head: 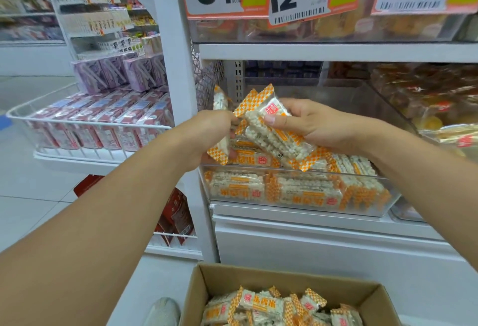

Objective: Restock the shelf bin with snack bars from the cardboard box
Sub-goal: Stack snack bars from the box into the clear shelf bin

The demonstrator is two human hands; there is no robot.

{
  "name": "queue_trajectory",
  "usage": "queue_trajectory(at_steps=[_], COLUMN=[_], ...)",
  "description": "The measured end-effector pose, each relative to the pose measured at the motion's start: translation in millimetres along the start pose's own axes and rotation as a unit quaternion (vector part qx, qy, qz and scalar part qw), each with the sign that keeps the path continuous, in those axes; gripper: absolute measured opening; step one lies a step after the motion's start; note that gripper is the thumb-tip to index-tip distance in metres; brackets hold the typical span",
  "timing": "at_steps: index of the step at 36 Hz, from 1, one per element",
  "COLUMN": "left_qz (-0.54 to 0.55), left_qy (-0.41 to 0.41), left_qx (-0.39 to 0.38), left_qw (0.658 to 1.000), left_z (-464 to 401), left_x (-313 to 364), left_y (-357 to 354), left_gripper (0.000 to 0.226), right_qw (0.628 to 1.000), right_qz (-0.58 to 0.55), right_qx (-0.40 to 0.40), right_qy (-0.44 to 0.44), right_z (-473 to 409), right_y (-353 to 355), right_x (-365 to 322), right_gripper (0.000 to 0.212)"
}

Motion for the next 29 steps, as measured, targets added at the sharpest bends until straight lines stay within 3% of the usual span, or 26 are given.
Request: queue_trajectory(at_steps=[4, 8, 14, 17, 21, 25, 29], left_qz=[-0.005, 0.061, 0.089, 0.056, 0.029, 0.018, -0.039], left_qy=[-0.001, 0.002, 0.002, 0.001, 0.013, 0.012, 0.001], left_qx=[0.026, 0.023, 0.025, 0.010, -0.007, 0.005, 0.039], left_qw=[1.000, 0.998, 0.996, 0.998, 0.999, 1.000, 0.998], left_z=[4, 11, 10, 9, 13, 15, 17], left_x=[0, -2, -4, -4, -6, -5, -2], left_y=[2, 4, 4, 1, 0, 3, 8], left_gripper=[0.030, 0.041, 0.028, 0.033, 0.035, 0.031, 0.033], right_qw=[0.998, 0.995, 0.986, 0.963, 0.905, 0.864, 0.858], right_qz=[0.053, 0.077, 0.158, 0.259, 0.415, 0.496, 0.509], right_qx=[-0.007, -0.061, -0.052, -0.069, -0.083, -0.079, -0.058], right_qy=[0.015, 0.004, -0.005, -0.021, -0.052, -0.041, -0.027], right_z=[-2, 0, -5, -10, -19, -32, -30], right_y=[0, -8, -21, -30, -44, -56, -56], right_x=[-8, -6, -7, -15, -25, -28, -33], right_gripper=[0.032, 0.024, 0.043, 0.036, 0.025, 0.048, 0.053])
Point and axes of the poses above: each hand's wrist, its own z-axis away from the middle knuckle, its own y-axis out of the back of the hand, x = y × z, the point moved 10 cm from there along -z, towards the middle knuckle, and after that the axes turned 13 degrees about -x, right-handed, at the moved point
